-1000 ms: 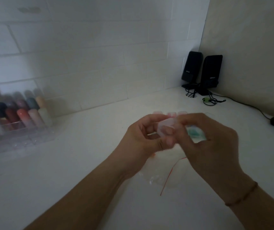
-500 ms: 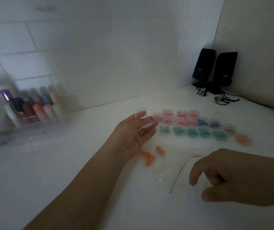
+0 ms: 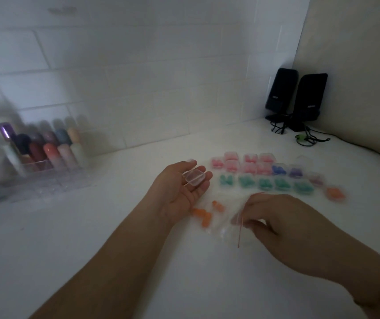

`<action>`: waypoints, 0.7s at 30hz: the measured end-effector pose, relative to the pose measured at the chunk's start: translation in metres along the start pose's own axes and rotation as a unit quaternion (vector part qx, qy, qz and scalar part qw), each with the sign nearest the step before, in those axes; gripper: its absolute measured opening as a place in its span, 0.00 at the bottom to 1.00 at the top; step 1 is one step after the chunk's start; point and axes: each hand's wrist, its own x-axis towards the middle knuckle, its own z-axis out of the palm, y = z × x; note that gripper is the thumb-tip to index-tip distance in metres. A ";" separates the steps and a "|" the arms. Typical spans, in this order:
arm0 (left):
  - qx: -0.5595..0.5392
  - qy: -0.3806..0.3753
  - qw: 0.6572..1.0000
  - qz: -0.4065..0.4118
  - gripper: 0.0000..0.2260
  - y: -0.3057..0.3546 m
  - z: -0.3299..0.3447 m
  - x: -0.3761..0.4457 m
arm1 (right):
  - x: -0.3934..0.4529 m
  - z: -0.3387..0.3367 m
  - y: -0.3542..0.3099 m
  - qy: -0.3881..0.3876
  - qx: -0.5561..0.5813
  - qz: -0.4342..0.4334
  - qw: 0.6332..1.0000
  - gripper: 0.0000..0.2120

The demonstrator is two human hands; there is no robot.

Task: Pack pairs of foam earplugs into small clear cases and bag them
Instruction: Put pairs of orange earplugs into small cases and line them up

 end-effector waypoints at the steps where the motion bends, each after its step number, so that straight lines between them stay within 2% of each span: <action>1: 0.000 0.000 1.000 0.000 0.05 0.000 0.000 0.000 | 0.000 0.004 -0.001 0.006 -0.013 -0.006 1.000 0.13; 6: 0.013 -0.008 1.000 0.004 0.07 -0.001 0.000 0.001 | 0.001 0.013 -0.007 -0.046 -0.037 -0.025 0.998 0.18; 10: 0.030 -0.015 0.999 0.012 0.07 -0.001 0.000 -0.001 | 0.005 0.024 -0.005 -0.020 -0.035 -0.022 0.999 0.23; 13: 0.041 -0.017 0.999 0.013 0.07 -0.001 0.001 -0.003 | 0.007 0.036 -0.003 -0.001 -0.073 -0.011 0.997 0.26; 17: 0.044 -0.013 0.999 0.010 0.08 0.000 0.002 -0.004 | 0.003 0.022 -0.002 0.035 -0.071 -0.007 0.997 0.23; 21: 0.044 -0.015 0.999 0.017 0.08 0.001 0.002 -0.005 | -0.011 -0.028 0.005 0.008 0.076 0.023 0.997 0.07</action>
